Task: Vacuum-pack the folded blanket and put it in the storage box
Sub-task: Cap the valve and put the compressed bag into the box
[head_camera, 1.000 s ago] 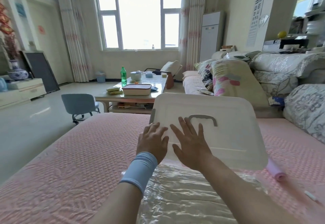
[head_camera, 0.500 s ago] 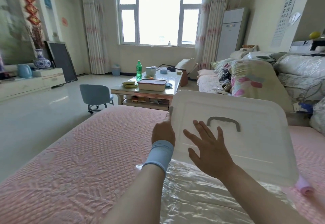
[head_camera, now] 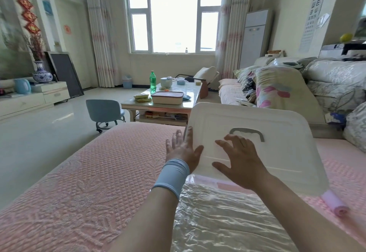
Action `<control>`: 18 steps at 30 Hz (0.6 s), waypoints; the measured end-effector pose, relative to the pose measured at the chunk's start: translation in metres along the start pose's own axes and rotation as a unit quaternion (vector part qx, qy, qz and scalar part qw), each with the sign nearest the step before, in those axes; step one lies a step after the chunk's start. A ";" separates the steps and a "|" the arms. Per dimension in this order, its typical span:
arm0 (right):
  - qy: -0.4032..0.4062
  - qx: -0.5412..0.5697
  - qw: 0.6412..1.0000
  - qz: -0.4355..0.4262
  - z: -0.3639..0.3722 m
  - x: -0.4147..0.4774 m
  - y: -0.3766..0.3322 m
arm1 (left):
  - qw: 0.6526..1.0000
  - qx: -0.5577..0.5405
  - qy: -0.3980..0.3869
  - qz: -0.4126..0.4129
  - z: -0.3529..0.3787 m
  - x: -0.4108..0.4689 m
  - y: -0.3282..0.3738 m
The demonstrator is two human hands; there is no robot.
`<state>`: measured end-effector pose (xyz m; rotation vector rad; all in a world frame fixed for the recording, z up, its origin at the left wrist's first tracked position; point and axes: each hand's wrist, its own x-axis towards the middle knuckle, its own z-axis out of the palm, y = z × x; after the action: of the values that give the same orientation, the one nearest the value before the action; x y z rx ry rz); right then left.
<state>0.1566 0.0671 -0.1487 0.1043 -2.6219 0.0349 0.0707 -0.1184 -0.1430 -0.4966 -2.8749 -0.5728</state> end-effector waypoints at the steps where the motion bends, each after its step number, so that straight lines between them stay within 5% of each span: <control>1: -0.014 -0.010 1.000 0.006 -0.001 0.001 0.005 | 0.999 0.024 0.020 0.007 -0.003 0.001 0.001; 4: -0.035 -0.007 0.998 0.051 -0.005 0.000 0.019 | 0.989 0.052 0.069 0.121 -0.007 0.005 0.019; 6: -0.057 0.023 0.995 0.081 -0.007 -0.001 0.027 | 0.982 0.054 0.022 0.178 -0.002 0.004 0.034; 12: -0.100 0.048 0.991 0.079 -0.020 -0.006 0.063 | 0.979 0.084 -0.038 0.180 0.003 0.015 0.041; 18: -0.115 -0.044 0.967 0.222 -0.020 -0.009 0.096 | 0.981 0.099 0.027 0.163 0.002 0.029 0.050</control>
<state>0.1667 0.1644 -0.1359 -0.5416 -2.8182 0.0640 0.0611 -0.0657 -0.1214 -0.8784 -2.6771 -0.2413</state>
